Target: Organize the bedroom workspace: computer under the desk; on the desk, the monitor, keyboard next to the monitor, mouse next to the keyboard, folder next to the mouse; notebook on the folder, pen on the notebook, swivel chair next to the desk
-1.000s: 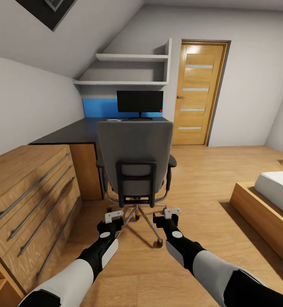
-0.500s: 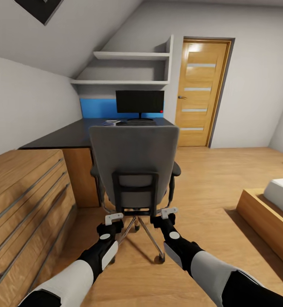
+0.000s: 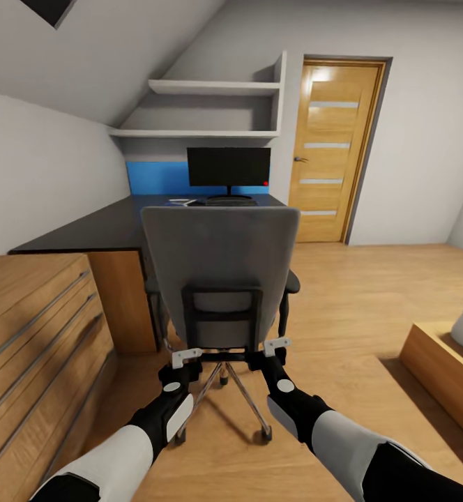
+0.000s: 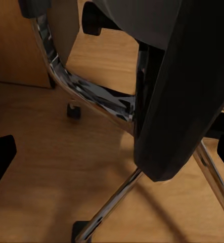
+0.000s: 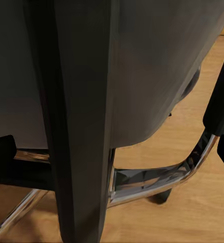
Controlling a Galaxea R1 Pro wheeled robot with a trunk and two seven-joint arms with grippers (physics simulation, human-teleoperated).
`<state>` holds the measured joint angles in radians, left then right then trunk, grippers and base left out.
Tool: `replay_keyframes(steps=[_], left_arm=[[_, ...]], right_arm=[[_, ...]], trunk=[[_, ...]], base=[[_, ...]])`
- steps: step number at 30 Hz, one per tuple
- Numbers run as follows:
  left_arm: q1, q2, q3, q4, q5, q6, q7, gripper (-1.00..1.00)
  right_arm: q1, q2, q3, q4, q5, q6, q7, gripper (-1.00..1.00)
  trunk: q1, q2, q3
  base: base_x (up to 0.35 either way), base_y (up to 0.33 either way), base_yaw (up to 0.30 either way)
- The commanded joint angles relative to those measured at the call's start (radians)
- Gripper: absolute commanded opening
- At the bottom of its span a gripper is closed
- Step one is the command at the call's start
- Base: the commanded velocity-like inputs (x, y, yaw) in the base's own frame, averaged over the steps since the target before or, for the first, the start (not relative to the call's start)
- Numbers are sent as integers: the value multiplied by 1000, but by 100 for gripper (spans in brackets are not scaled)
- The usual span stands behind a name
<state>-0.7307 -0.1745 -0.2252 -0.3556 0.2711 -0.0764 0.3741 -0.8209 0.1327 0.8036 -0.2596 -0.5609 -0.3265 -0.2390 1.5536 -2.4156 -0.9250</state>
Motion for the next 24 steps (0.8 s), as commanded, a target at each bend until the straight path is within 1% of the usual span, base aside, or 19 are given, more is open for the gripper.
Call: replay_keyframes(steps=[1,18,24], left_arm=[[-1,0,-3,1,8,-6,8,100],[-1,0,-2,1,7,-6,8,100],[-1,0,-2,2,8,-6,8,100]], right_arm=[[-1,0,2,0,-8,-6,-8,100],[-1,2,2,0,-7,-6,-12,100],[-1,2,1,1,-8,-6,-13,100]], trunk=[[0,0,-1],[0,0,-1],[0,0,-1]], base=[[321,-27,0],[321,-92,0],[321,-101,95]])
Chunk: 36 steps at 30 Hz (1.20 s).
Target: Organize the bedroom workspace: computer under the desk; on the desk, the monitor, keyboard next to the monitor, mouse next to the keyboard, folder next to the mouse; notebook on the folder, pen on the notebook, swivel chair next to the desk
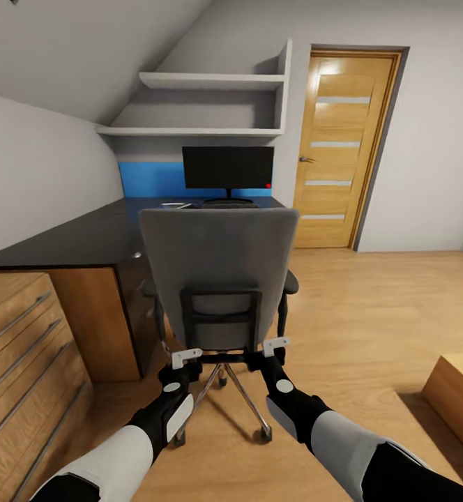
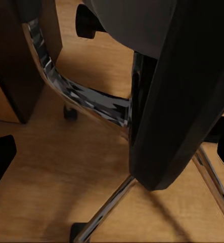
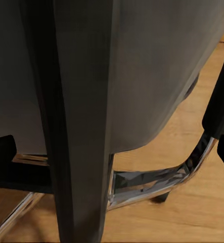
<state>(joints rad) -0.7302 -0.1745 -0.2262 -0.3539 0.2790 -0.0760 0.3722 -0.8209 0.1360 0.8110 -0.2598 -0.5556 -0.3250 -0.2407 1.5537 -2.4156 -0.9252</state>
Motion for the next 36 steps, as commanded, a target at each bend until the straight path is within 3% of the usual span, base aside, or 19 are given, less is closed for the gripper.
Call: replay_keyframes(steps=[1,14,36], left_arm=[[-1,0,-1,0,0,-7,10,100],[-1,0,-1,3,0,-7,10,100],[-1,0,-1,3,0,-8,10,100]], right_arm=[[-1,-1,-6,1,-13,-8,-11,100],[-1,-1,-6,2,-13,-8,-11,100],[-1,-1,-6,2,-13,-8,-11,100]], trunk=[[0,0,-1],[0,0,-1],[0,0,-1]], base=[[321,-101,28],[321,-97,4],[322,-5,50]])
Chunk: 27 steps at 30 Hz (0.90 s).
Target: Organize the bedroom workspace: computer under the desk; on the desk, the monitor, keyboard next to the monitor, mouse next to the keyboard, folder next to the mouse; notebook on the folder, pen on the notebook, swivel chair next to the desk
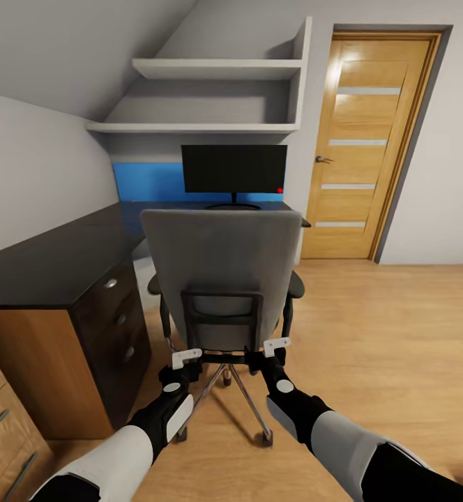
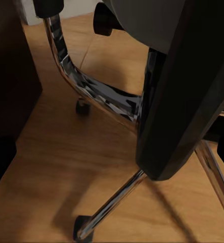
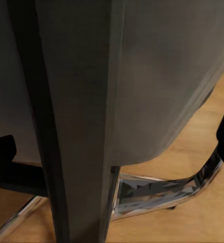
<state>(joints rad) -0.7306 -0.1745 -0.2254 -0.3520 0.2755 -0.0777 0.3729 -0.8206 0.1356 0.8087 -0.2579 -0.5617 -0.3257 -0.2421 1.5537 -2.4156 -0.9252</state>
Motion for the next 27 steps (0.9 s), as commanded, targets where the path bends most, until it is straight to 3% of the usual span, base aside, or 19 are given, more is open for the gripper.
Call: replay_keyframes(steps=[1,27], left_arm=[[-1,0,-2,1,4,-7,9,100],[-1,0,-2,1,2,-8,10,100]], right_arm=[[-2,-1,-3,0,-7,-7,-10,100],[-2,-2,-5,0,-6,-7,-10,100]], trunk=[[0,0,-1],[0,0,-1]], base=[[322,0,1],[322,0,0]])
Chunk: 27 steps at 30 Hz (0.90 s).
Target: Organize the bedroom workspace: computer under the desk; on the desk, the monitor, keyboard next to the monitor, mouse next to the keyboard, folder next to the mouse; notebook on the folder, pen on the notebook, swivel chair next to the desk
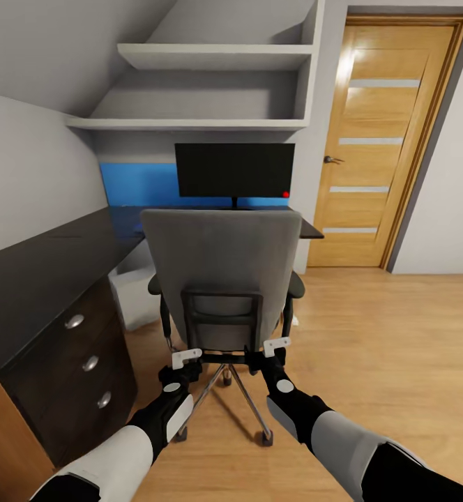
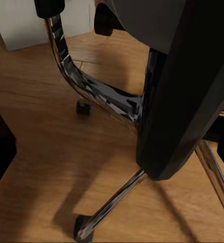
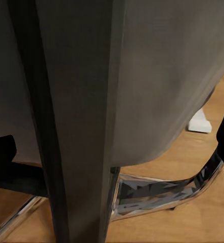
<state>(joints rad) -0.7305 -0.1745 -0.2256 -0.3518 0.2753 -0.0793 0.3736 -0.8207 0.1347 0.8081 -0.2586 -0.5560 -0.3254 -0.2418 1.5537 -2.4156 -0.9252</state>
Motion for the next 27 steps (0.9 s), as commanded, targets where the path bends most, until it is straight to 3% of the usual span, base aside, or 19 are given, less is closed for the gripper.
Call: replay_keyframes(steps=[1,27], left_arm=[[-1,0,-1,0,2,-7,10,100],[-1,0,-1,-1,3,-7,10,100]], right_arm=[[-2,-1,-4,1,-12,-8,-10,100],[-2,-1,-6,2,-12,-8,-10,100]], trunk=[[0,0,-1],[0,0,-1]], base=[[322,0,0],[322,0,0]])
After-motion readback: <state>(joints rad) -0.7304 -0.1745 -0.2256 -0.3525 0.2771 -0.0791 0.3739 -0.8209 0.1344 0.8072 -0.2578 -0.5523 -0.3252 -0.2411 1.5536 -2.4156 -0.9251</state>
